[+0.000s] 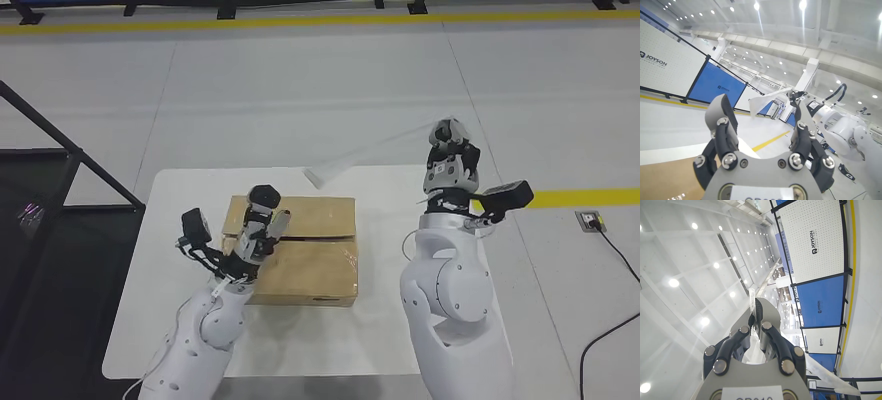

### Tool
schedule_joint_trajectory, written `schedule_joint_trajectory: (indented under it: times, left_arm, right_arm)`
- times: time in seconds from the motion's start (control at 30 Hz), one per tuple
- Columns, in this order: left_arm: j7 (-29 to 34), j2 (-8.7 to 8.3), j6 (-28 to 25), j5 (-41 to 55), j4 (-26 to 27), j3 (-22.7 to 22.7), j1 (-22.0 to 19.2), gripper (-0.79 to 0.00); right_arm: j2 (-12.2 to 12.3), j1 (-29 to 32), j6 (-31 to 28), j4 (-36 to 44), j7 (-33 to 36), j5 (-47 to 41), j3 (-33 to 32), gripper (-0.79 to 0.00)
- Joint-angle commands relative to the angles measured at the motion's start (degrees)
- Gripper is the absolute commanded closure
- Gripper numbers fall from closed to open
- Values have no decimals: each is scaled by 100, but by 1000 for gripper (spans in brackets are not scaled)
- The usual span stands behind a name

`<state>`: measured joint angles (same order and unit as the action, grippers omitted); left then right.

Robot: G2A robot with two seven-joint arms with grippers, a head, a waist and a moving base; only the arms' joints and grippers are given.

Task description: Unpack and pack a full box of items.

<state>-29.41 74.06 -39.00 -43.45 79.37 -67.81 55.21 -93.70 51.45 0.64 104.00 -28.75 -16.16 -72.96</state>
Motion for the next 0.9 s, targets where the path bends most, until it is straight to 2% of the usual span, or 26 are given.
schedule_joint_trajectory:
  times: [0.0, 0.13, 0.3, 0.6, 0.73, 0.87]
  left_arm:
    - [-2, 1, 109, -31, 0, 1, -1, -785]
    - [106, 1, 196, -68, 39, 9, 26, -785]
    - [133, 60, 946, -383, 228, 95, 11, -785]
    - [38, 219, 1850, -725, 69, 392, -313, -785]
    - [66, 270, 2136, -904, -53, 468, -416, -690]
    - [185, 298, 2298, -1101, -161, 501, -483, -668]
  right_arm:
    - [0, 0, 1, 0, -1, 0, 0, 0]
    - [-13, 50, 122, 70, -99, -51, -34, 0]
    - [-76, -3, 479, 111, -528, -148, 55, 0]
    - [-197, -160, 1096, 92, -1285, -411, 134, 0]
    - [-233, -180, 1234, 76, -1382, -458, 135, 0]
    - [-256, -147, 1295, 104, -1334, -454, 139, 0]
